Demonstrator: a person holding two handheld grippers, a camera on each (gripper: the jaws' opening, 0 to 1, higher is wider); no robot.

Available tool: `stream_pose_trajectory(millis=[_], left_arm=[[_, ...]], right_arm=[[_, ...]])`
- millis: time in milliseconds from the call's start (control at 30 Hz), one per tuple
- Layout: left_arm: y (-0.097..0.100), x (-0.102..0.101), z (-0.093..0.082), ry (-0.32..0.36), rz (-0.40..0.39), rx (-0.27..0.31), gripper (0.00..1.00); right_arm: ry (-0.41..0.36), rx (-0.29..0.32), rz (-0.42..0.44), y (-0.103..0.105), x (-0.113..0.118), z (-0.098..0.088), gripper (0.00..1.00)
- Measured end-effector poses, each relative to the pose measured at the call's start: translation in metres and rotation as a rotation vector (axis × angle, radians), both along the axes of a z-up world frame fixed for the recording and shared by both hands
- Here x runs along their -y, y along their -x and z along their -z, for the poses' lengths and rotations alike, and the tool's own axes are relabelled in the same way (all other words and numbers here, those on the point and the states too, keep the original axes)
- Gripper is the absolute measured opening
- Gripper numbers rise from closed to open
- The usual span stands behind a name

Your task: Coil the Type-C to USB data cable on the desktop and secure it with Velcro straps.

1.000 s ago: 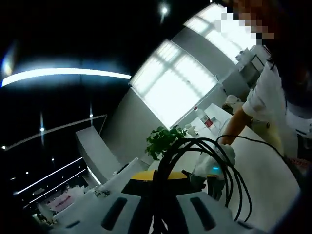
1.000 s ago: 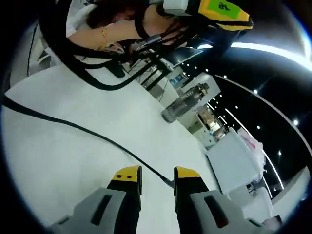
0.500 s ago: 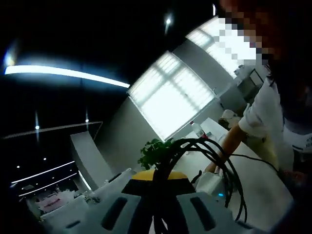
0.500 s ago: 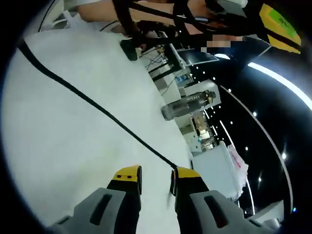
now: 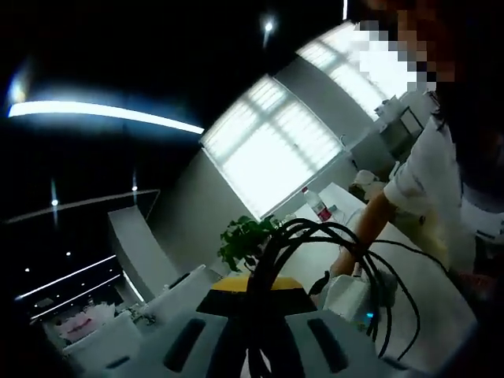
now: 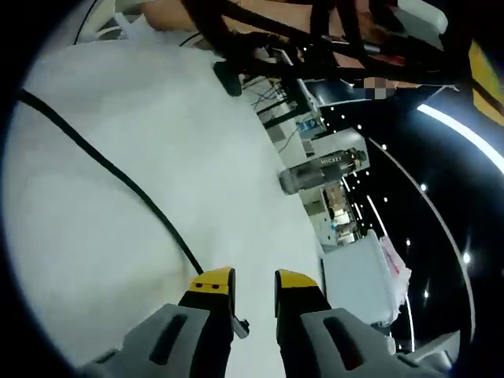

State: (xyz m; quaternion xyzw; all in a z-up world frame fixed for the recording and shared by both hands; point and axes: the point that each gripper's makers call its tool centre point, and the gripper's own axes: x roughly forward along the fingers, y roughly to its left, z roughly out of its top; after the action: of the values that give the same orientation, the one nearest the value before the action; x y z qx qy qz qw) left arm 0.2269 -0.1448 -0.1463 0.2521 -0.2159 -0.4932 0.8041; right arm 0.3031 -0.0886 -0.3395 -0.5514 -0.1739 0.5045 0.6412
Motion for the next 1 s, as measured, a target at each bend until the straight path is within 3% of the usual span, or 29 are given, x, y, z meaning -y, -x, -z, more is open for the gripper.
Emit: stream_pose_trajectory(millis=[133,267,400,533,633,700,767,867,1000], left_arm=[[-0.003,-0.005,0.003,0.0,-0.015,-0.008,0.04],[0.001,-0.003,-0.001,0.024,0.0,-0.002,0.04],[0.004,0.001,0.004,0.004,-0.011,0.007,0.04],[0.001,-0.001,0.01,-0.006,-0.021,-0.003,0.04],[0.001,-0.001,0.008,0.006,-0.015,-0.006,0.04],[0.003,0.0,0.006,0.007,-0.009,0.0,0.04],[0.005,0.001,0.003,0.006,-0.003,0.007,0.04],[0.009,0.003,0.001,-0.002,0.01,0.01,0.04],[0.012,0.004,-0.003,-0.003,0.029,0.008,0.04]], right_arm=[[-0.032,-0.088,0.016,0.0,0.011,-0.008,0.21],[0.064,-0.066,-0.003,0.007,0.012,0.008,0.23],[0.084,-0.079,-0.014,0.015,0.013,0.01,0.22],[0.042,-0.135,-0.014,0.021,0.016,0.001,0.22],[0.083,-0.174,-0.019,0.026,0.019,0.012,0.22],[0.154,-0.121,-0.015,0.024,0.023,0.022,0.22],[0.161,-0.126,-0.011,0.023,0.022,0.028,0.21],[0.196,-0.025,-0.009,0.015,0.021,0.027,0.17],[0.228,0.01,-0.004,0.013,0.017,0.032,0.14]])
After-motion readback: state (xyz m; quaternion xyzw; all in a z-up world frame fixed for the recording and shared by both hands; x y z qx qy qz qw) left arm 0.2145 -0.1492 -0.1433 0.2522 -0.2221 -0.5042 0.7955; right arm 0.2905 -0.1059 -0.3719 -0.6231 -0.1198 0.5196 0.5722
